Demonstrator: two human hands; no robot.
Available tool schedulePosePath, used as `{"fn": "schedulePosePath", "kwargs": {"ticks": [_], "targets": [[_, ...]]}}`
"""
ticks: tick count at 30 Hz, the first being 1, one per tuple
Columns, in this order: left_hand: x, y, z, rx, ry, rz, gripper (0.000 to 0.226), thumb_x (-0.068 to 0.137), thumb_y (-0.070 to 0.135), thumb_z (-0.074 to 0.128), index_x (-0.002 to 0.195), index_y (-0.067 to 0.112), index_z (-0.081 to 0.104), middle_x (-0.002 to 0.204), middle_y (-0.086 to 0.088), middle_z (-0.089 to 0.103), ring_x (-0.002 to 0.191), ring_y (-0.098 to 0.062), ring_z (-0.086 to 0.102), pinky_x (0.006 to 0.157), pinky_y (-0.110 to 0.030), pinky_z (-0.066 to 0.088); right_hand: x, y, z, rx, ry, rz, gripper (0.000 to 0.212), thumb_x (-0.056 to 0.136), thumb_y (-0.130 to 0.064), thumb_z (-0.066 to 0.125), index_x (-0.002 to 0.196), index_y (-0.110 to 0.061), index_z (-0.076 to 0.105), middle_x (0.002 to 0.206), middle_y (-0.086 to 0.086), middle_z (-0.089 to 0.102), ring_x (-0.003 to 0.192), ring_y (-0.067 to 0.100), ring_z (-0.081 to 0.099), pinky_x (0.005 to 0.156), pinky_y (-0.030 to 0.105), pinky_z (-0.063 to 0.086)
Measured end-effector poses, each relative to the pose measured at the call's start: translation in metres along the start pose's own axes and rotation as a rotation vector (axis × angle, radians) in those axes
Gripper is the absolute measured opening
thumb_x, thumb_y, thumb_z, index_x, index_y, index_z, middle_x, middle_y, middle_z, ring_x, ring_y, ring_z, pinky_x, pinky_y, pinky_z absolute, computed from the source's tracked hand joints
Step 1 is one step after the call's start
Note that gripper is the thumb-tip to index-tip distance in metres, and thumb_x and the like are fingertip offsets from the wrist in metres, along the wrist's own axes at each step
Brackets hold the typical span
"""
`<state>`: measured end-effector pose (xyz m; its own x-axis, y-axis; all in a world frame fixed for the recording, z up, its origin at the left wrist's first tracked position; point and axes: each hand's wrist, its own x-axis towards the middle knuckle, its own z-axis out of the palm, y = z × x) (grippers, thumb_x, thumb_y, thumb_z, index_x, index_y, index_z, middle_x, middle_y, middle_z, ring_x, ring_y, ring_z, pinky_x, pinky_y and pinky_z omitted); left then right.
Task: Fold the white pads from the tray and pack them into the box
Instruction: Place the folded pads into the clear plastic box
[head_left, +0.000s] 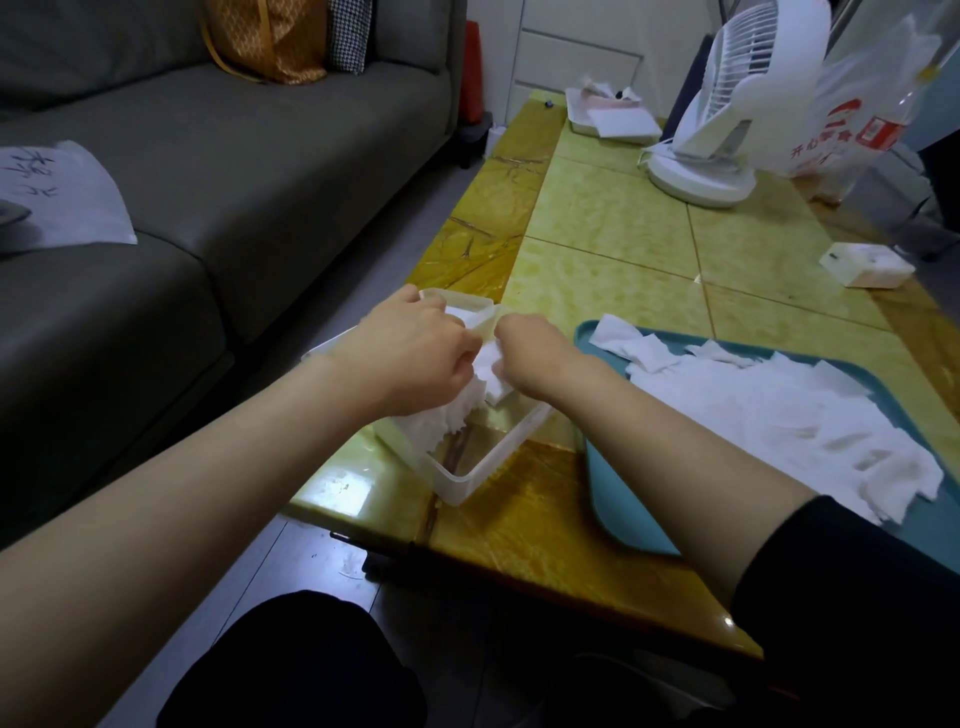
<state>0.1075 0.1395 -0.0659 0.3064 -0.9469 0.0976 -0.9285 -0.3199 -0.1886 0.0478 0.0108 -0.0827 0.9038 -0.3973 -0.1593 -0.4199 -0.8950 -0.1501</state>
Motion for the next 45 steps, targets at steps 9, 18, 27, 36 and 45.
{"fn": "schedulePosePath", "kwargs": {"ticks": [9,18,27,36,45], "targets": [[-0.001,-0.001,0.002,-0.005,0.037,0.002,0.032,0.1,0.028,0.027,0.107,0.024,0.059,0.1,0.003,0.064,0.102,-0.021,0.05,0.085,-0.032,0.03,0.001,0.001,-0.006,-0.068,-0.104,0.099,0.031,0.086,-0.034,0.063,0.097,-0.013,0.044,0.092,0.004,0.046,0.083,0.023,0.046,0.068,0.032,0.036],[-0.003,-0.001,0.005,-0.032,0.027,-0.048,0.032,0.099,0.028,0.029,0.111,0.025,0.059,0.105,0.003,0.064,0.103,-0.02,0.048,0.08,-0.03,0.025,0.004,-0.01,-0.004,0.072,-0.122,0.094,0.028,0.079,-0.019,0.07,0.101,-0.007,0.056,0.079,0.004,0.046,0.082,0.023,0.048,0.06,0.027,0.037],[-0.004,0.0,0.005,-0.034,0.045,-0.095,0.026,0.1,0.027,0.031,0.109,0.022,0.055,0.107,0.004,0.062,0.107,-0.021,0.048,0.073,-0.027,0.017,-0.013,-0.016,0.002,0.174,0.107,-0.147,0.028,0.085,-0.004,0.05,0.113,0.001,0.05,0.112,0.021,0.059,0.104,0.037,0.054,0.073,0.037,0.038],[-0.004,-0.001,0.004,-0.256,0.04,-0.117,0.03,0.098,0.021,0.039,0.128,0.021,0.045,0.132,0.003,0.051,0.119,-0.019,0.046,0.091,-0.029,0.029,-0.021,-0.002,0.0,0.236,0.144,-0.164,0.019,0.085,-0.006,0.056,0.102,-0.004,0.065,0.103,0.016,0.067,0.096,0.032,0.06,0.082,0.042,0.048],[-0.005,0.004,0.004,-0.035,-0.026,-0.118,0.032,0.1,0.037,0.034,0.121,0.022,0.051,0.12,-0.001,0.054,0.117,-0.021,0.047,0.091,-0.032,0.029,-0.024,-0.002,-0.001,0.262,0.043,-0.258,0.024,0.084,0.003,0.05,0.099,-0.002,0.068,0.1,0.014,0.069,0.095,0.028,0.06,0.081,0.033,0.042]]}}
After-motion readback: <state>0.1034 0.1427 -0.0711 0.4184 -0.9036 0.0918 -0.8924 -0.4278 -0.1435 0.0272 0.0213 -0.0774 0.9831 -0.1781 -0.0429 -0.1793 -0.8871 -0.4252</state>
